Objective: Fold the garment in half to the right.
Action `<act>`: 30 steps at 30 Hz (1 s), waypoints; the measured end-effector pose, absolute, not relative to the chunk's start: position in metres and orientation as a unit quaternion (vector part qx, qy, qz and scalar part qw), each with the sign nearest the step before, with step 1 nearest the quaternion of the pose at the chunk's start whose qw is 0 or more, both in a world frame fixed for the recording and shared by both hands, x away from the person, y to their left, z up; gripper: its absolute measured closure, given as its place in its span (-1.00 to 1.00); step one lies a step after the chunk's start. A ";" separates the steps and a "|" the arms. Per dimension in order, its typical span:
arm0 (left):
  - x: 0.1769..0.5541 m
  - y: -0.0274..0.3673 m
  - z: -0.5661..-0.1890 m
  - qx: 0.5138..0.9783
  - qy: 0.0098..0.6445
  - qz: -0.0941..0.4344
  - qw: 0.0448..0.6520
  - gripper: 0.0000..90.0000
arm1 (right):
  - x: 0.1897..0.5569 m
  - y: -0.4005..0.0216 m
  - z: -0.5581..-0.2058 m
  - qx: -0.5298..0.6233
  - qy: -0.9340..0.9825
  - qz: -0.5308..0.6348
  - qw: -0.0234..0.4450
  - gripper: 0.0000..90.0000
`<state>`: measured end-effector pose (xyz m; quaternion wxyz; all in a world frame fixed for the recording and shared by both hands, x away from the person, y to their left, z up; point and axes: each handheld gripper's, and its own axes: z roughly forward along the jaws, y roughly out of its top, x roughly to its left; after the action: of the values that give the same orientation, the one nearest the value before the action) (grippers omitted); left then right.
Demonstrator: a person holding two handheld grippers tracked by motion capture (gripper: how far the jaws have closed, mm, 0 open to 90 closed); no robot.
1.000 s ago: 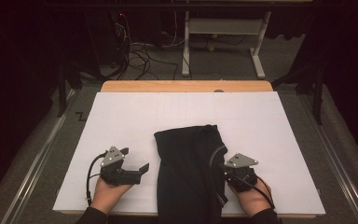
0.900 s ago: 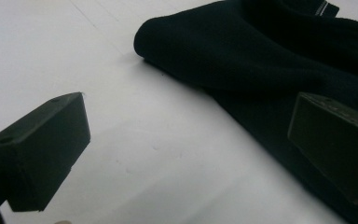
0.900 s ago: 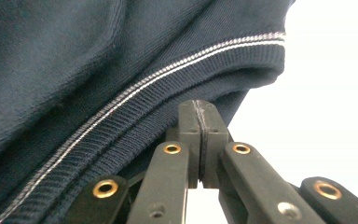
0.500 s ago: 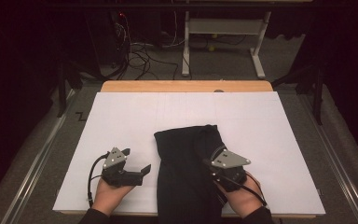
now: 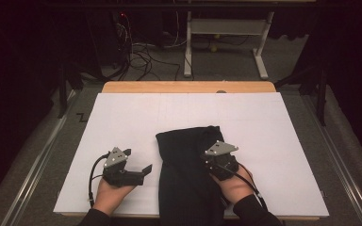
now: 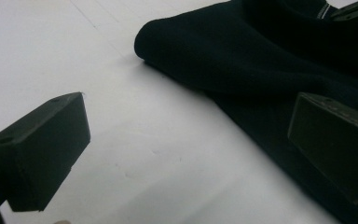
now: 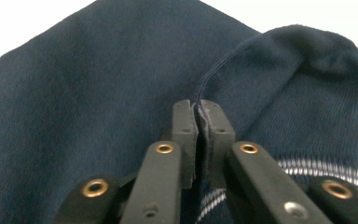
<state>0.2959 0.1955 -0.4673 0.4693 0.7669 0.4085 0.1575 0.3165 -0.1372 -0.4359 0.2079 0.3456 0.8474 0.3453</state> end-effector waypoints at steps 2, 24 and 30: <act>0.295 0.196 -0.467 0.766 0.409 0.158 0.470 -1.00 | 0.310 -0.144 -0.437 0.345 0.844 0.348 0.216 0.94; 0.280 0.227 -0.469 0.744 0.448 0.169 0.466 -1.00 | 0.307 -0.267 -0.468 0.423 0.776 0.410 0.225 0.08; 0.282 0.232 -0.466 0.742 0.445 0.167 0.474 -1.00 | 0.292 -0.294 -0.461 0.400 0.742 0.477 0.248 -0.48</act>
<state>0.2818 0.2318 -0.4662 0.4736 0.7416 0.4448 0.1668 0.2923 -0.2941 -0.4605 0.2481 0.4000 0.7421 0.4772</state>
